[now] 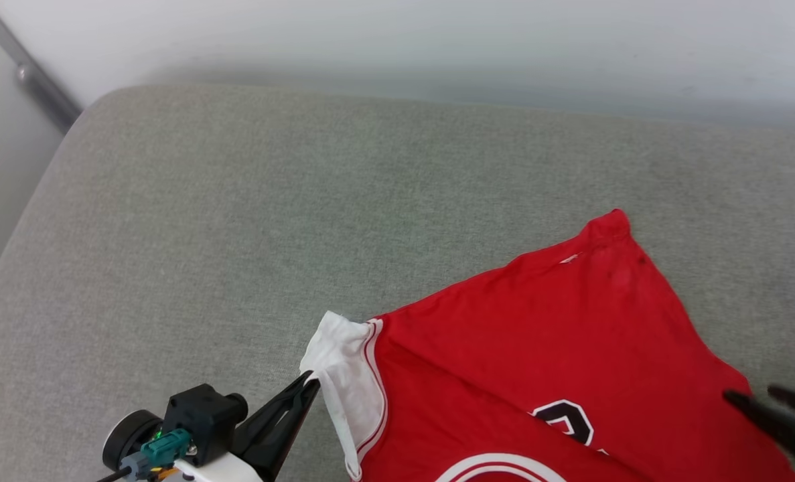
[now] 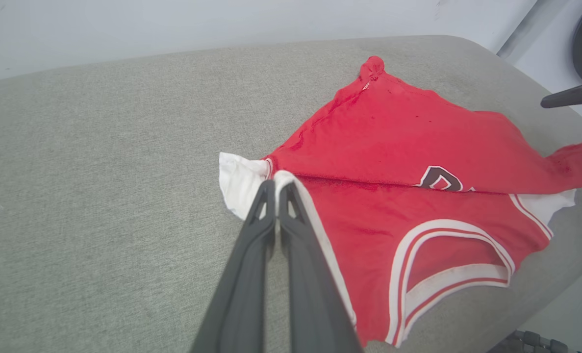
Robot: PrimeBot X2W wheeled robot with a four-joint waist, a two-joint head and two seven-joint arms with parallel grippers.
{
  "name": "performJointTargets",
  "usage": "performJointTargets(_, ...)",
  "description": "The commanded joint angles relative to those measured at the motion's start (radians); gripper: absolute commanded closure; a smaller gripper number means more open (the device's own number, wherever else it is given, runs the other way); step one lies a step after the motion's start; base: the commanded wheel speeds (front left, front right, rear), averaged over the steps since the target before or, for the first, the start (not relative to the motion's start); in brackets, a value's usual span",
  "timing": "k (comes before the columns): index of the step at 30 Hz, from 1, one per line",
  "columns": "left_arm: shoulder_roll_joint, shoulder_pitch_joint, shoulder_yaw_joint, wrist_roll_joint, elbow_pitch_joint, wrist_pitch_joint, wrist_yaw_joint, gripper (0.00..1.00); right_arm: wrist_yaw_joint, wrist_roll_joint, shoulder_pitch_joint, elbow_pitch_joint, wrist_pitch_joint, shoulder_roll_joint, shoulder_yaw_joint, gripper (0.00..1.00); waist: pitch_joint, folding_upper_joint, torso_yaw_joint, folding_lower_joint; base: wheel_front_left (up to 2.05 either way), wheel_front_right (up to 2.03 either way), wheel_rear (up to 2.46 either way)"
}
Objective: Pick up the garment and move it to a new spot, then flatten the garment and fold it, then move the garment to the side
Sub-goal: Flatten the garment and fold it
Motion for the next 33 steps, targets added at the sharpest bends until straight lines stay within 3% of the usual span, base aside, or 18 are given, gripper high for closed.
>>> performJointTargets(1,-0.004,-0.016,0.000,0.008,-0.009,0.000,0.002,1.00,0.000,0.008,-0.049,-0.015,0.016,-0.016,0.015,0.00,0.023,0.0000,0.021,0.0001,0.00,0.00,0.00)
performJointTargets(5,-0.008,-0.036,-0.012,0.016,-0.031,0.009,-0.007,1.00,0.000,-0.014,-0.198,-0.014,0.072,-0.055,0.073,0.00,0.070,0.0000,0.062,0.0001,0.00,0.00,0.00)
performJointTargets(10,-0.024,-0.077,-0.037,0.016,-0.038,0.020,-0.029,1.00,0.000,-0.058,-0.378,0.069,0.120,-0.056,0.139,0.00,0.117,0.0000,0.140,0.0001,0.00,0.00,0.00)
performJointTargets(19,-0.070,-0.124,-0.066,0.027,-0.027,0.000,-0.046,1.00,0.000,-0.191,-0.623,0.342,0.169,-0.054,0.190,0.00,0.202,0.0000,0.246,0.0001,0.00,0.00,0.00)
performJointTargets(25,-0.094,-0.141,-0.082,0.023,-0.007,-0.017,-0.059,1.00,0.000,-0.241,-0.660,0.459,0.177,-0.084,0.216,0.00,0.239,0.0000,0.290,0.0001,0.00,0.00,0.00)
performJointTargets(32,-0.106,-0.153,-0.087,0.019,0.017,-0.033,-0.067,1.00,0.000,-0.218,-0.597,0.535,0.160,-0.098,0.270,0.00,0.251,0.0000,0.316,0.0001,0.00,0.00,0.00)
performJointTargets(33,-0.106,-0.154,-0.087,0.018,0.019,-0.034,-0.068,1.00,0.000,-0.213,-0.591,0.545,0.156,-0.100,0.273,0.10,0.250,0.0000,0.318,0.0001,0.00,0.00,0.00)
